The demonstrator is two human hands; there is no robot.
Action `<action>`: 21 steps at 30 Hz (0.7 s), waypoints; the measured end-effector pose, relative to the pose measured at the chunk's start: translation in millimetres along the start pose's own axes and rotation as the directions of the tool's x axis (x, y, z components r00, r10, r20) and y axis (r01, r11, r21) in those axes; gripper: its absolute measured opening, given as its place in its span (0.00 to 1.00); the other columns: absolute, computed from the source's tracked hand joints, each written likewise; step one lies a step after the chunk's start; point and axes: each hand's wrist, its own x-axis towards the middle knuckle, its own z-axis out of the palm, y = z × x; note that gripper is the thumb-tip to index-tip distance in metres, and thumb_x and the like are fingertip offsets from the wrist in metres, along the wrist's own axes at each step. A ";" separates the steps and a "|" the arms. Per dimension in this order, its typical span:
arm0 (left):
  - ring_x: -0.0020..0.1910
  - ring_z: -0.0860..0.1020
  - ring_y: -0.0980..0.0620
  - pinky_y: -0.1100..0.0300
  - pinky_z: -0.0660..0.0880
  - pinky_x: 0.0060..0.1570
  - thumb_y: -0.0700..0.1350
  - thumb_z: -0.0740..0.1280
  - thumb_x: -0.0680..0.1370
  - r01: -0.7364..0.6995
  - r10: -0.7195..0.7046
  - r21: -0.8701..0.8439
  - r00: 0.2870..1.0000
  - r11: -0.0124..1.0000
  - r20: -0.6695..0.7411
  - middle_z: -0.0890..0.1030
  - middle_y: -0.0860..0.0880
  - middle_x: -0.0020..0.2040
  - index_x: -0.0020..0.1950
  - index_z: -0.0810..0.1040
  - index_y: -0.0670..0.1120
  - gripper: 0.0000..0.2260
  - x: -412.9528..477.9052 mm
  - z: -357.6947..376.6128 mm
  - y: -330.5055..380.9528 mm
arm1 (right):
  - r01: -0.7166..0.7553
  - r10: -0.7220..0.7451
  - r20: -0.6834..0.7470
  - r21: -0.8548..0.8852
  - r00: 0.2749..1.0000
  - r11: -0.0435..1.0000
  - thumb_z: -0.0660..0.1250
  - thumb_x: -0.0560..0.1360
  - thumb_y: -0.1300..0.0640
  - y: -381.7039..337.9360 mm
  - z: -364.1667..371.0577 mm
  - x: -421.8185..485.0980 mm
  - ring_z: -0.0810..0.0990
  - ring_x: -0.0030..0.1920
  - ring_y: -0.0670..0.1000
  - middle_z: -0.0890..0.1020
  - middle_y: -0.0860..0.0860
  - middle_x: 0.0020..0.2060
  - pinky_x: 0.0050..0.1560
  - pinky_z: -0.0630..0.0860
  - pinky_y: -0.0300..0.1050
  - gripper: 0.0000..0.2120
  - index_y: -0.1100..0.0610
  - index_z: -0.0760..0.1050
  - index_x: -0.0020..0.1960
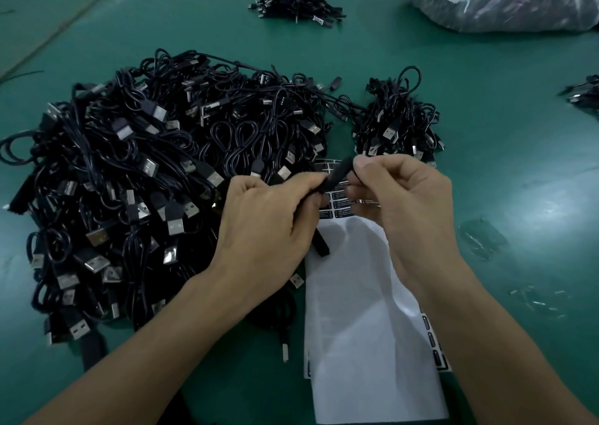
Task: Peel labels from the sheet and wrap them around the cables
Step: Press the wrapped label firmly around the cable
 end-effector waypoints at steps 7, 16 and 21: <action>0.28 0.68 0.58 0.55 0.72 0.48 0.40 0.65 0.80 -0.087 0.095 0.077 0.988 0.993 -0.119 0.70 0.64 0.32 0.64 0.82 0.47 0.13 -3.4 -3.8 0.8 | -0.026 0.024 -0.019 -0.115 1.000 0.993 0.69 0.74 0.41 -2.7 -5.4 1.8 0.81 0.38 0.47 0.85 0.51 0.35 0.39 0.77 0.45 0.17 0.53 0.85 0.37; 0.40 0.85 0.50 0.54 0.76 0.51 0.38 0.69 0.78 -0.226 0.281 0.350 0.953 0.909 -0.116 0.87 0.51 0.45 0.64 0.82 0.44 0.15 -5.3 -5.6 2.3 | -0.044 0.079 0.127 -0.256 0.989 0.966 0.76 0.71 0.49 -2.8 -7.4 2.0 0.75 0.30 0.37 0.81 0.42 0.28 0.37 0.71 0.36 0.09 0.51 0.85 0.35; 0.35 0.81 0.61 0.58 0.77 0.44 0.52 0.68 0.74 0.058 -0.058 0.024 0.998 0.998 -0.029 0.83 0.61 0.36 0.54 0.83 0.56 0.10 1.5 -14.9 17.9 | 0.058 -0.021 0.233 -0.153 0.972 0.987 0.74 0.74 0.61 -3.8 -10.8 5.3 0.75 0.29 0.36 0.81 0.42 0.28 0.33 0.70 0.27 0.05 0.54 0.84 0.40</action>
